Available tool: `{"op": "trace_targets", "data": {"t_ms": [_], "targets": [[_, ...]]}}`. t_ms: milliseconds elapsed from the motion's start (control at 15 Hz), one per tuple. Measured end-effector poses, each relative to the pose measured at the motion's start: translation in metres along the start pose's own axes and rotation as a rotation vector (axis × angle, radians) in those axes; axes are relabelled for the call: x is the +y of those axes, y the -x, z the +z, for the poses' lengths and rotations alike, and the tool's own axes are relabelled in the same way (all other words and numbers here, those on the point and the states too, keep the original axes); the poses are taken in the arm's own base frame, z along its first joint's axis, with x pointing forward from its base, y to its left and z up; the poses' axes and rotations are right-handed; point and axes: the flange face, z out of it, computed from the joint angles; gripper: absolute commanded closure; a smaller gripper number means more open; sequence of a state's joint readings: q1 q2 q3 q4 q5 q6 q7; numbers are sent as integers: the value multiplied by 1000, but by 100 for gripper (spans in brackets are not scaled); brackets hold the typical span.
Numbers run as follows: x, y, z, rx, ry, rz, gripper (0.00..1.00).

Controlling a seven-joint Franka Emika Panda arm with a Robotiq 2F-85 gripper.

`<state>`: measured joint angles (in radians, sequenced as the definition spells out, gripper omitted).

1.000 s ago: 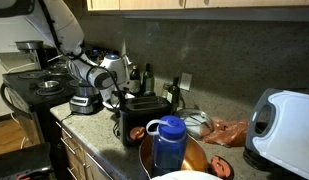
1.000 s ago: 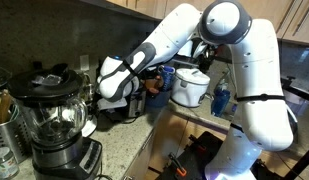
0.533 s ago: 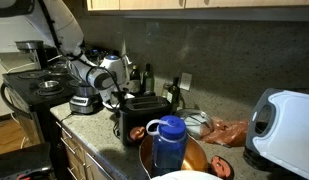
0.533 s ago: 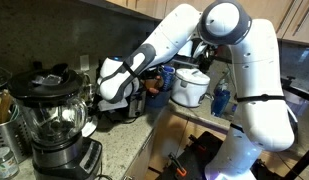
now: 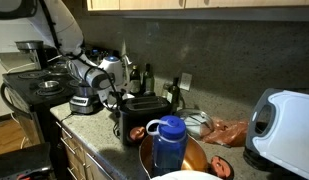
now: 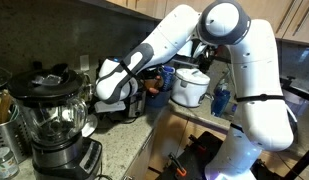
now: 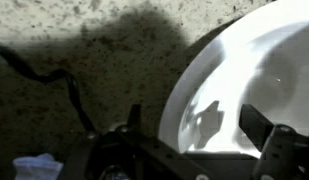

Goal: Clean the plate with the towel and move it a bit

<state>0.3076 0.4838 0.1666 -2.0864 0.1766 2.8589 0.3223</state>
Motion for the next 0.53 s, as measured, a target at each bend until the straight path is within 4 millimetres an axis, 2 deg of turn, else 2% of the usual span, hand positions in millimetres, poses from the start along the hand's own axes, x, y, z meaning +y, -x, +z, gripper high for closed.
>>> {"op": "trace_targets", "data": {"t_ms": [200,533], "targets": [[-9,1,-1,-7,-46,65,0],[-7,-1,-2,8,-74,145,0]]}}
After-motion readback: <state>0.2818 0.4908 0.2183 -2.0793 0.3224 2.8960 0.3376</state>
